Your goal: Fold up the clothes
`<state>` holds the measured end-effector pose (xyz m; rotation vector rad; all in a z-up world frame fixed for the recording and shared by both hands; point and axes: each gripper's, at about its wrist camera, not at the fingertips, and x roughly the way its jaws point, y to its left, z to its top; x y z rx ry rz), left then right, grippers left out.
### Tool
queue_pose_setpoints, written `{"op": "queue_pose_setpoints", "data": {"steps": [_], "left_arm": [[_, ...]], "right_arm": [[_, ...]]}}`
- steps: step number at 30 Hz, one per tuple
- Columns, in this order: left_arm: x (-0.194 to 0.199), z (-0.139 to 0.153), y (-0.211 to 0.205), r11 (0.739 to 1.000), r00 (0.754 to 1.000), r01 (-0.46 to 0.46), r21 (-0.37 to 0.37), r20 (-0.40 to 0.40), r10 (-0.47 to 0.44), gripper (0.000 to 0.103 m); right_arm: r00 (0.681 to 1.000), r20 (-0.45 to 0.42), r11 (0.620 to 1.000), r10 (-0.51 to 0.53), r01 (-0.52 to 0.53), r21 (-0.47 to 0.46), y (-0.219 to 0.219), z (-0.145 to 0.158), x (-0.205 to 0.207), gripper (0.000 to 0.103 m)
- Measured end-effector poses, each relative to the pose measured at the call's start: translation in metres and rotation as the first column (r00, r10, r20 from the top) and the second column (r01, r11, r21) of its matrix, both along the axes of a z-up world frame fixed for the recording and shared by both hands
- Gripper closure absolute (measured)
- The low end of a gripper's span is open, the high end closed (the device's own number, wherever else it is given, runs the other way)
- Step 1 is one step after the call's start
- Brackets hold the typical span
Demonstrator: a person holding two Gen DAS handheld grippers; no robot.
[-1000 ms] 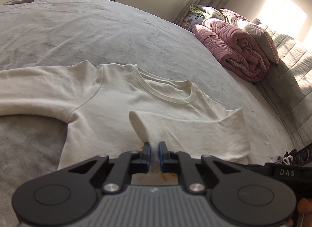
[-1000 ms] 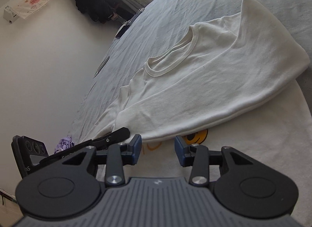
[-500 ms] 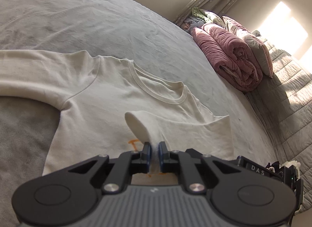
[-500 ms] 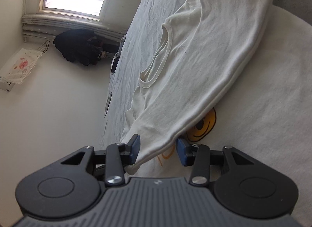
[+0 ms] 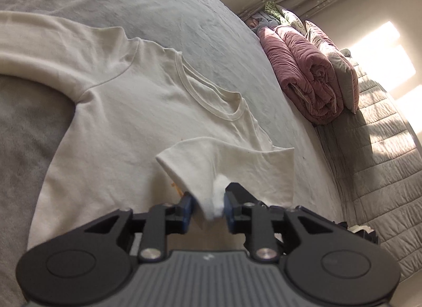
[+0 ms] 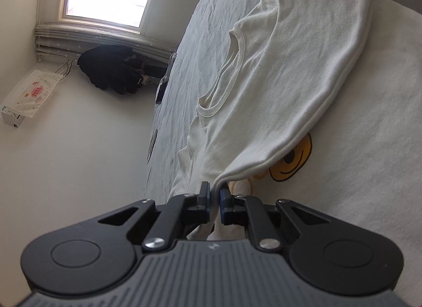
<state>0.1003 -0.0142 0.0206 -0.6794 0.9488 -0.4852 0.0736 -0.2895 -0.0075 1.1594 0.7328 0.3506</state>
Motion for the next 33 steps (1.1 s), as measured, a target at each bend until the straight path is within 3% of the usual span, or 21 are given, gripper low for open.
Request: {"op": "queue_pose_setpoints", "data": {"steps": [1, 7, 13, 17, 20, 25, 31, 33], "left_arm": [[-0.001, -0.001, 0.002, 1.000, 1.000, -0.006, -0.030, -0.010, 0.006, 0.057], [-0.004, -0.007, 0.004, 0.983, 0.999, -0.024, -0.183, -0.041, 0.017, 0.040], [-0.006, -0.023, -0.001, 0.965, 0.993, -0.061, -0.256, -0.116, 0.032, 0.037], [-0.007, -0.023, 0.001, 0.956, 0.993, -0.097, -0.278, -0.090, 0.075, 0.039], [-0.007, -0.015, 0.001, 0.959, 0.995, -0.101, -0.263, -0.018, 0.100, 0.065], [-0.004, -0.006, -0.004, 0.975, 0.995, -0.080, -0.208, 0.034, 0.089, 0.089], [0.001, 0.009, -0.005, 0.992, 0.989, -0.073, -0.102, 0.121, 0.086, 0.095], [0.003, 0.018, -0.006, 0.997, 0.983, -0.062, -0.055, 0.169, 0.070, 0.095]], "right_arm": [[1.000, 0.003, 1.000, -0.009, 0.009, 0.010, -0.001, 0.001, 0.000, 0.092], [0.999, 0.013, 0.997, -0.034, 0.033, 0.064, -0.003, 0.005, 0.002, 0.092], [0.999, -0.006, 0.994, -0.051, 0.052, 0.095, -0.002, 0.005, 0.002, 0.092], [0.999, -0.017, 0.993, -0.051, 0.053, 0.108, -0.001, 0.005, 0.002, 0.092], [0.999, -0.016, 0.993, -0.047, 0.049, 0.111, 0.000, 0.005, 0.001, 0.092], [0.999, -0.021, 0.994, -0.048, 0.050, 0.099, -0.001, 0.002, 0.002, 0.091], [0.999, 0.030, 1.000, -0.020, 0.020, 0.009, 0.000, 0.006, 0.007, 0.086], [0.999, 0.026, 0.999, -0.033, 0.033, -0.013, -0.005, 0.004, 0.008, 0.066]]}}
